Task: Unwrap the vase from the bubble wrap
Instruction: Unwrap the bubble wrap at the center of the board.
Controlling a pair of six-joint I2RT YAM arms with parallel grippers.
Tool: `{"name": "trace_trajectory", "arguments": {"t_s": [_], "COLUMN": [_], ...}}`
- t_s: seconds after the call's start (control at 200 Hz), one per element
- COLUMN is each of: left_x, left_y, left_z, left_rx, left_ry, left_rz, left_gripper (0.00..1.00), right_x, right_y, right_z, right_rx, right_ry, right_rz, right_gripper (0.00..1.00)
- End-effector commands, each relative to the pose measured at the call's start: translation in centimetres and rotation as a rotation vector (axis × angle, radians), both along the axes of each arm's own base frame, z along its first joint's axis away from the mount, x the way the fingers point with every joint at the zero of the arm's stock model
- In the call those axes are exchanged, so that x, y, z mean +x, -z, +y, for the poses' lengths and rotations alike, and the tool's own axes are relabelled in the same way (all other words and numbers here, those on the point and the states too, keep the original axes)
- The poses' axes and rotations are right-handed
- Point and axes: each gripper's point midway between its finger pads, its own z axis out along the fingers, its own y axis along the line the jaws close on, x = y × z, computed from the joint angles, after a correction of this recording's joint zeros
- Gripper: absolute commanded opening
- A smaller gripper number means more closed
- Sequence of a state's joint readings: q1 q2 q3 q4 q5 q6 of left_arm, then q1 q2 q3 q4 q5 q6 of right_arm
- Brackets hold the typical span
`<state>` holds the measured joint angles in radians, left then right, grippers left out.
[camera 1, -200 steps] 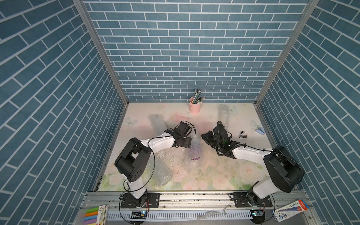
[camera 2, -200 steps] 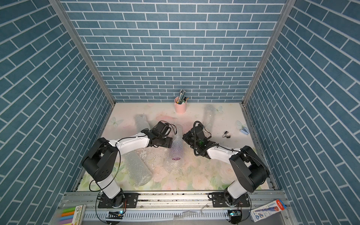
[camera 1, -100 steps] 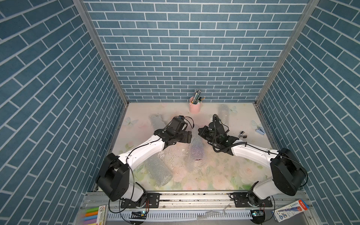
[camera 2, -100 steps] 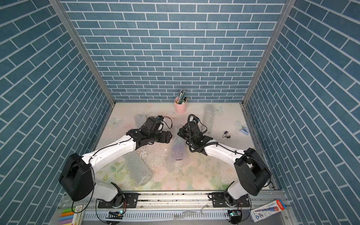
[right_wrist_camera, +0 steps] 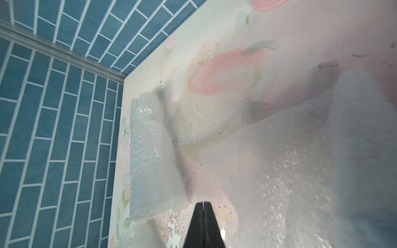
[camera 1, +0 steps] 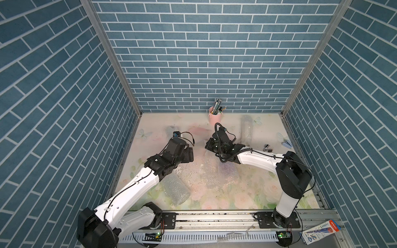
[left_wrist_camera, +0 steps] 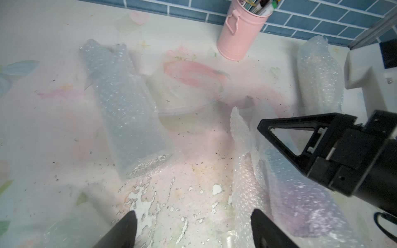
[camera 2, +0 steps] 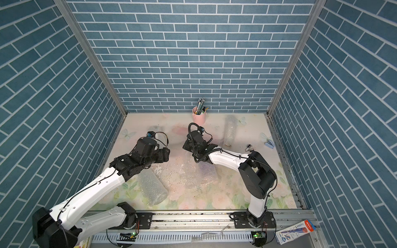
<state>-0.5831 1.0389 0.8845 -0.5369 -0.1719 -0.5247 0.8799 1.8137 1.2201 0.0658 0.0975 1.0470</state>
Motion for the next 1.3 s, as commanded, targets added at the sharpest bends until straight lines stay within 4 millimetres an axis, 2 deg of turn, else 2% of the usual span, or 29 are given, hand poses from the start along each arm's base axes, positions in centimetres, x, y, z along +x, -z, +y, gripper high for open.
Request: {"name": "trace_trajectory", "arguments": {"t_s": [0.0,0.075,0.16,0.24,0.355,0.48,0.625,0.705,0.785,0.955,1.075,1.16,1.225,1.295], "left_x": [-1.3,-1.8,-2.3,-2.7,-3.1,-3.5,-3.6,-3.6,-3.6,-3.4,-3.4,-3.3,-3.2,-3.0], "left_y": [1.3,1.4,1.1,0.9,1.1,1.6,2.6,3.2,3.9,5.9,7.3,8.2,8.8,9.6], "left_z": [2.0,2.3,2.3,1.9,1.1,-0.4,-2.2,-3.0,-3.7,-5.3,-6.0,-6.5,-7.0,-7.5], "left_rx": [0.038,0.038,0.025,0.012,-0.008,-0.048,-0.082,-0.089,-0.091,-0.042,-0.008,0.010,0.029,0.048], "left_ry": [-0.058,-0.056,-0.039,-0.010,0.043,0.108,0.177,0.200,0.217,0.247,0.254,0.258,0.265,0.272], "left_rz": [0.043,0.046,0.041,0.044,0.066,0.091,0.142,0.160,0.179,0.230,0.254,0.270,0.283,0.300], "left_gripper": [0.84,0.84,0.85,0.87,0.87,0.87,0.87,0.88,0.88,0.88,0.88,0.87,0.88,0.88], "right_x": [-0.3,-0.2,0.1,0.6,1.3,1.6,0.3,-0.7,-1.2,-0.7,-0.2,0.0,0.0,-0.4], "right_y": [1.3,1.2,0.0,-1.7,-3.5,-3.9,-2.7,-2.1,-2.5,-5.2,-7.8,-9.1,-8.8,-7.3], "right_z": [1.1,1.6,1.3,0.6,-1.4,-4.6,-8.5,-10.2,-10.3,-10.1,-9.5,-10.0,-10.7,-11.4], "right_rx": [-0.053,-0.076,-0.121,-0.160,-0.203,-0.277,-0.505,-0.566,-0.536,-0.467,-0.335,-0.340,-0.384,-0.442], "right_ry": [-0.045,-0.076,-0.093,-0.100,-0.105,-0.120,-0.182,-0.199,-0.214,-0.185,-0.182,-0.163,-0.161,-0.181], "right_rz": [0.024,0.022,-0.012,-0.053,-0.084,-0.091,-0.078,-0.084,-0.099,-0.166,-0.218,-0.241,-0.239,-0.214], "right_gripper": [0.09,0.33,0.53,0.63,0.72,0.74,0.74,0.74,0.74,0.74,0.73,0.72,0.71,0.72]}}
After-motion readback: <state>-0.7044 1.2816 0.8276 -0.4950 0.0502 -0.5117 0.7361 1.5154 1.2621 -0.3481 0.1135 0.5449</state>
